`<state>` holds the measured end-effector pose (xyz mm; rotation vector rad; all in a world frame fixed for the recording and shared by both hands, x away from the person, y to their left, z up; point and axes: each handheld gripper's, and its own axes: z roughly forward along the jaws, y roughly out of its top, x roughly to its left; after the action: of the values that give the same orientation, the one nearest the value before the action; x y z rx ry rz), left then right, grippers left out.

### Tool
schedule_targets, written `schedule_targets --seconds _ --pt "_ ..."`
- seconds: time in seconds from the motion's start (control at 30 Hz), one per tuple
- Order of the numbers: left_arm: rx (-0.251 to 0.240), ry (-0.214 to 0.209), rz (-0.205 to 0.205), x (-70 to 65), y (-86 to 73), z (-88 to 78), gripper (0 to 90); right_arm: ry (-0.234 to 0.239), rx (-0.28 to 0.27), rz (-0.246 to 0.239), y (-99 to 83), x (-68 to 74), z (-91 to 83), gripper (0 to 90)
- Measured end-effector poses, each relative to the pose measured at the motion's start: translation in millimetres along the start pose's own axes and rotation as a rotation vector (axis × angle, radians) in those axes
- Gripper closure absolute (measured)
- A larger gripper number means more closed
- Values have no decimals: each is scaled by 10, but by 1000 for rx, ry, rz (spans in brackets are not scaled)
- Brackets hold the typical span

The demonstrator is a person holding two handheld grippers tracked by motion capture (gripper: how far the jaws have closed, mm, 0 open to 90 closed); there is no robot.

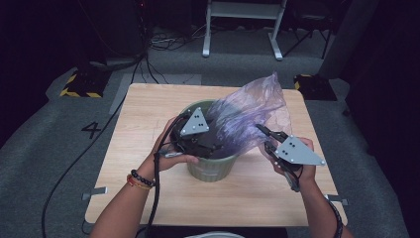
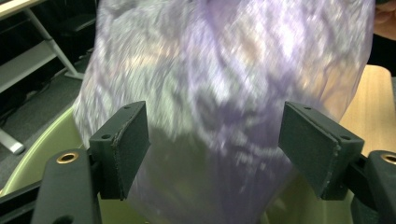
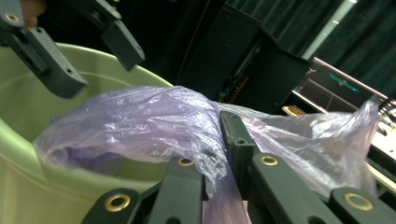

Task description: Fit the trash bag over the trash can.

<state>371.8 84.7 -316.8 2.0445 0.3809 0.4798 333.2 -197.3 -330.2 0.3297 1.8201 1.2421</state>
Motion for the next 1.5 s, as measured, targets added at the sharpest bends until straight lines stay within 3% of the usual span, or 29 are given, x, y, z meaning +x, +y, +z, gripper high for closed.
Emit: schedule_targets --seconds 0.23,0.6,0.7,1.1,1.33,1.5 --pt "20 25 54 -153 52 5 292 48 -14 -38 192 145 79 838" --pt "23 65 102 -173 -1 -14 807 90 -39 -32 259 242 78 772" --pt "11 62 115 -170 -18 -37 887 94 -42 -32 255 261 73 711" --pt "-9 80 97 -117 -145 -152 897 130 -66 10 125 192 -104 396" --pt "-20 104 72 -57 -231 -244 897 127 -65 54 -5 122 -285 339" --pt "-33 112 55 -22 -281 -313 897 145 -54 53 -60 126 -366 332"
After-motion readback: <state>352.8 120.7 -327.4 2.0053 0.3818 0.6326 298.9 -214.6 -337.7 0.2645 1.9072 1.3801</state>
